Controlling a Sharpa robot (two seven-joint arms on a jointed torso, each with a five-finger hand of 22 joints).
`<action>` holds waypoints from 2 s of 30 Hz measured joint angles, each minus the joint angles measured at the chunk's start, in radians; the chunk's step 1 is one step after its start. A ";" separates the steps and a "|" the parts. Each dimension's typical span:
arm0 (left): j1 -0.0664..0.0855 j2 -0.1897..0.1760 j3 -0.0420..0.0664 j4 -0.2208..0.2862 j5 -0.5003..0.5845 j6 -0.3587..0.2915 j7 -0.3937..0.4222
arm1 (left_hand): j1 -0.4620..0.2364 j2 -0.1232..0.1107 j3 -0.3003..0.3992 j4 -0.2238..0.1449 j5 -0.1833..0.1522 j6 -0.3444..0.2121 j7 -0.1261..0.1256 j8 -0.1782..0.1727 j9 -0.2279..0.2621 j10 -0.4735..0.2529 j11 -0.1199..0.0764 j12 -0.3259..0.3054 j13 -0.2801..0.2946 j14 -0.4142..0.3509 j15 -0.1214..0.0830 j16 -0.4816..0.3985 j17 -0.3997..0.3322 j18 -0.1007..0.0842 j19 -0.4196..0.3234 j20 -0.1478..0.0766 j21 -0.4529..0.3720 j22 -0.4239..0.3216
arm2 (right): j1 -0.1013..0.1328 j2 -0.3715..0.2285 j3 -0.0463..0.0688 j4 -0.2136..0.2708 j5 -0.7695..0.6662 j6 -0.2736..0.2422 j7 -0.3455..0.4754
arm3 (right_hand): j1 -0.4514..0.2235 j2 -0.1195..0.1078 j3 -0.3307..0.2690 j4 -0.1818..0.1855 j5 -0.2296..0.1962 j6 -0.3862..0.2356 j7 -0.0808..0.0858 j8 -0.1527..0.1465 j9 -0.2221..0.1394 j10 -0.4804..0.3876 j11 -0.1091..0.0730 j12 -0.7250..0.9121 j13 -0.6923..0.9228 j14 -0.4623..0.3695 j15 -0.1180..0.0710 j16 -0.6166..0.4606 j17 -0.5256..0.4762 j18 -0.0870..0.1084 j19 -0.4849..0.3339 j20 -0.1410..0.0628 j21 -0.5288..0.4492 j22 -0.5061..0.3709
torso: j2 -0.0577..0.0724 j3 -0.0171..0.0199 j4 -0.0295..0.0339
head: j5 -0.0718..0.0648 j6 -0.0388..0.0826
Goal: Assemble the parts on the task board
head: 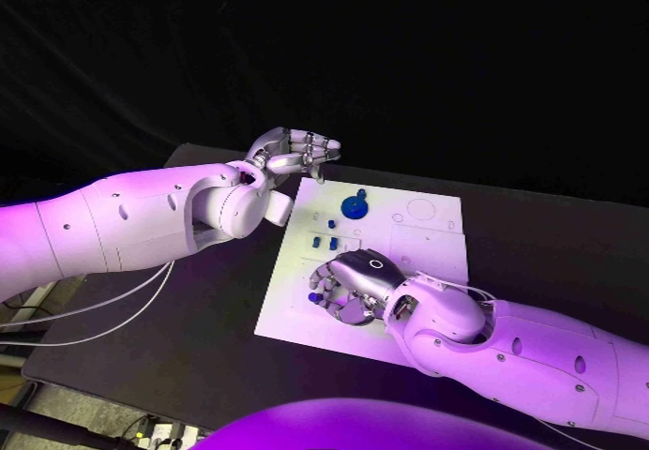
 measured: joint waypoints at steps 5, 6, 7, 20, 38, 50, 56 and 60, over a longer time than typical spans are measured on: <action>0.000 0.000 0.000 0.000 0.000 0.000 -0.001 | 0.000 0.000 0.000 0.000 0.000 0.000 0.000 0.000 0.000 0.000 0.000 0.000 0.000 0.000 0.000 0.000 0.000 0.000 0.000 0.000 0.000 0.000 | -0.001 -0.008 0.000 0.010 -0.003 -0.022 -0.001 | -0.004 -0.004 -0.007 0.001 0.000 -0.024 -0.007 -0.012 -0.004 0.000 0.000 0.000 0.006 0.000 0.000 0.000 0.000 0.000 0.000 0.000 0.000 0.000 | 0.000 0.0002 0.0002 | 0.000 0.000; 0.000 0.000 0.000 0.000 0.000 0.000 -0.001 | 0.000 0.000 0.000 0.000 0.000 0.000 0.000 0.000 0.000 0.000 0.000 0.000 0.000 0.000 0.000 0.000 0.000 0.000 0.000 0.000 0.000 0.000 | -0.001 -0.011 0.000 0.013 -0.003 -0.027 -0.001 | -0.004 -0.004 -0.007 0.001 0.000 -0.025 -0.007 -0.016 -0.005 0.000 0.000 0.000 0.006 0.000 0.000 0.000 0.000 0.000 0.000 0.000 0.000 0.000 | 0.000 0.0004 0.0003 | 0.000 0.001; 0.000 0.000 0.000 0.000 0.000 0.000 -0.001 | 0.000 0.000 0.000 0.000 0.000 0.000 0.000 0.000 0.000 0.000 0.000 0.000 0.000 0.000 0.000 0.000 0.000 0.000 0.000 0.000 0.000 0.000 | -0.001 -0.014 0.000 0.016 -0.003 -0.032 -0.001 | -0.004 -0.004 -0.007 0.001 0.000 -0.025 -0.008 -0.016 -0.005 0.000 0.000 0.000 0.006 0.000 0.000 0.000 -0.001 0.000 0.000 0.000 0.000 0.000 | 0.000 0.0005 0.0005 | 0.000 0.001; 0.000 -0.004 -0.001 0.000 0.000 0.001 -0.003 | 0.000 0.000 0.000 0.000 0.000 0.000 0.000 0.000 0.000 0.000 0.000 0.000 0.000 0.000 0.000 0.000 0.000 0.000 -0.004 0.004 0.000 0.000 | 0.016 -0.126 0.011 0.120 0.015 -0.100 0.003 | 0.012 -0.007 -0.016 -0.003 0.006 -0.002 -0.004 -0.008 0.002 0.050 -0.018 0.050 0.041 0.000 -0.015 0.000 0.004 0.000 0.000 0.000 0.025 0.001 | -0.001 0.0006 -0.0013 | -0.008 0.010; -0.002 -0.015 -0.007 0.006 0.000 0.004 -0.002 | 0.000 0.000 0.000 0.000 0.000 0.000 0.000 0.000 0.000 0.000 0.000 0.000 0.000 0.000 0.000 0.000 0.000 0.000 -0.004 0.004 0.000 0.000 | 0.096 -0.470 0.015 0.240 0.386 -0.074 0.013 | -0.032 0.006 -0.151 0.072 0.066 0.068 -0.022 0.106 0.072 0.134 -0.034 1.012 0.994 0.000 -0.029 0.047 0.087 -0.016 0.000 -0.015 0.105 0.000 | -0.013 0.0044 -0.0223 | -0.087 0.038; -0.006 -0.016 -0.009 0.020 0.001 0.012 -0.001 | 0.000 0.000 0.000 0.000 0.000 0.000 0.000 0.004 0.000 0.000 0.000 0.000 0.000 0.000 0.000 0.000 -0.001 0.000 -0.004 0.004 0.000 0.000 | 0.075 -0.571 0.008 0.275 0.391 -0.053 -0.078 | -0.077 0.006 -0.185 0.139 0.056 0.061 -0.022 0.118 0.079 0.134 -0.034 1.050 1.044 0.000 -0.029 0.059 0.110 -0.016 0.000 -0.014 0.118 0.000 | -0.018 0.0100 -0.0342 | -0.146 0.029; -0.007 -0.021 -0.009 0.025 0.001 0.015 0.000 | 0.000 0.000 0.000 0.000 0.000 0.000 0.000 0.004 0.000 0.000 0.000 0.000 0.000 0.000 0.000 0.000 -0.001 0.000 -0.004 0.004 0.000 0.000 | 0.047 -0.579 0.005 0.286 0.361 -0.050 -0.142 | -0.104 0.008 -0.214 0.195 0.042 0.061 -0.022 0.125 0.083 0.141 -0.034 1.060 1.061 0.000 -0.029 0.066 0.123 -0.016 0.000 -0.014 0.126 0.000 | -0.017 0.0100 -0.0353 | -0.163 0.026; -0.007 -0.022 -0.009 0.027 0.001 0.016 0.000 | 0.000 0.000 0.000 0.000 0.000 0.000 0.000 0.004 0.001 0.000 0.000 0.004 0.000 0.000 0.000 0.000 -0.001 0.000 -0.004 0.004 0.000 0.000 | 0.032 -0.559 0.004 0.287 0.341 -0.051 -0.178 | -0.108 0.003 -0.239 0.220 0.043 0.066 -0.027 0.133 0.084 0.144 -0.038 1.066 1.070 0.000 -0.029 0.066 0.129 -0.016 0.000 -0.014 0.126 0.000 | -0.017 0.0096 -0.0354 | -0.169 0.025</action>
